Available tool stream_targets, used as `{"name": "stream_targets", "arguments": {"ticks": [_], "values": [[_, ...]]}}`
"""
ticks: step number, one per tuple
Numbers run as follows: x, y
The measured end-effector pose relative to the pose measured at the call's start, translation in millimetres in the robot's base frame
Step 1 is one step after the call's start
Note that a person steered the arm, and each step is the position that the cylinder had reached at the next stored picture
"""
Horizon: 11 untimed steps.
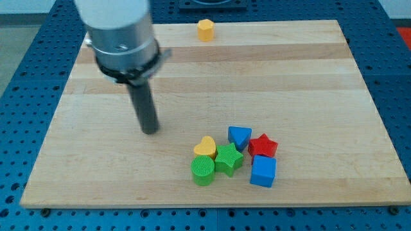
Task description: Slightly push the green star towards the right
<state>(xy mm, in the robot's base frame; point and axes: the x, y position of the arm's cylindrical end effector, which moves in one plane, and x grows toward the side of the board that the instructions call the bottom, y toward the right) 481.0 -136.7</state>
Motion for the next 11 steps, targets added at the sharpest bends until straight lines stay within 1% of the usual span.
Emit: {"name": "stream_targets", "arguments": {"ticks": [1, 2, 3, 4, 5, 6, 7, 8, 9, 10, 11], "values": [[-22.3, -98.0], [-51.3, -168.0], [-61.4, -168.4], [-133.1, -167.7], [-194.9, -167.2], [-211.7, -167.7], [-243.7, -156.1], [-287.3, -156.1], [-289.8, -141.0], [-284.2, -64.4], [-250.5, 27.1]]}}
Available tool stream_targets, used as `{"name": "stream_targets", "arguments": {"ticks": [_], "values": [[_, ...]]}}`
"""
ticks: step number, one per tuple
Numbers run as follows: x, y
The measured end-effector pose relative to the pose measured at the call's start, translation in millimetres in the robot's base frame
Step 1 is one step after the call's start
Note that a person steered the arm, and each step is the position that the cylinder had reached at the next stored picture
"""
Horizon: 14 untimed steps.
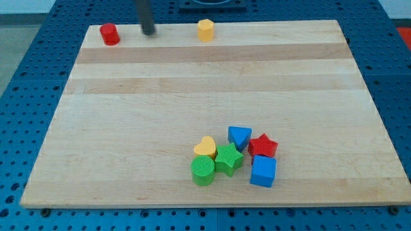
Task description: Slightly push the green star towards the right
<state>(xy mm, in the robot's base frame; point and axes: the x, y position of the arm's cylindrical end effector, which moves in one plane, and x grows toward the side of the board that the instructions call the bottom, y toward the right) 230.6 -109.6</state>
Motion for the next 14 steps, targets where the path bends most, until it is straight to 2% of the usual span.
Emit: {"name": "stream_targets", "arguments": {"ticks": [1, 2, 3, 6, 7, 8, 9, 10, 12, 13, 14], "values": [[46.6, 63.0], [52.1, 67.0], [57.7, 95.0], [146.5, 369.1], [194.1, 416.4], [269.7, 425.5], [334.6, 379.5], [386.0, 290.4], [386.1, 179.0], [370.3, 118.8], [350.5, 93.4]]}}
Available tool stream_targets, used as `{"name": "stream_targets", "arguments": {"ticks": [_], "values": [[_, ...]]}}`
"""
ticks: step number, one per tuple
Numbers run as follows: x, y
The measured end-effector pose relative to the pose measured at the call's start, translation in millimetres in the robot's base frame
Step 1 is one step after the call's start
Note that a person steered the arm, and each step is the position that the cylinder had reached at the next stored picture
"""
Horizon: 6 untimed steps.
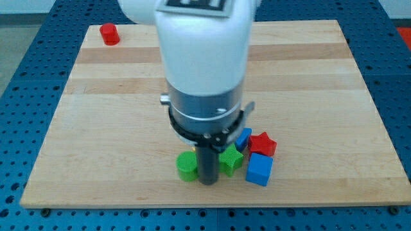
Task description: Slightly push the green star towards the right
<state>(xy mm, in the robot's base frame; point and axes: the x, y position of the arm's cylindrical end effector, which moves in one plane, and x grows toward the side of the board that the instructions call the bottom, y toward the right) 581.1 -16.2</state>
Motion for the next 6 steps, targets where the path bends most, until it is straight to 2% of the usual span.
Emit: {"name": "stream_targets", "arguments": {"ticks": [1, 3, 5, 6], "values": [[-2.2, 17.8], [37.5, 70.6], [26.8, 111.7], [11.6, 107.6]]}}
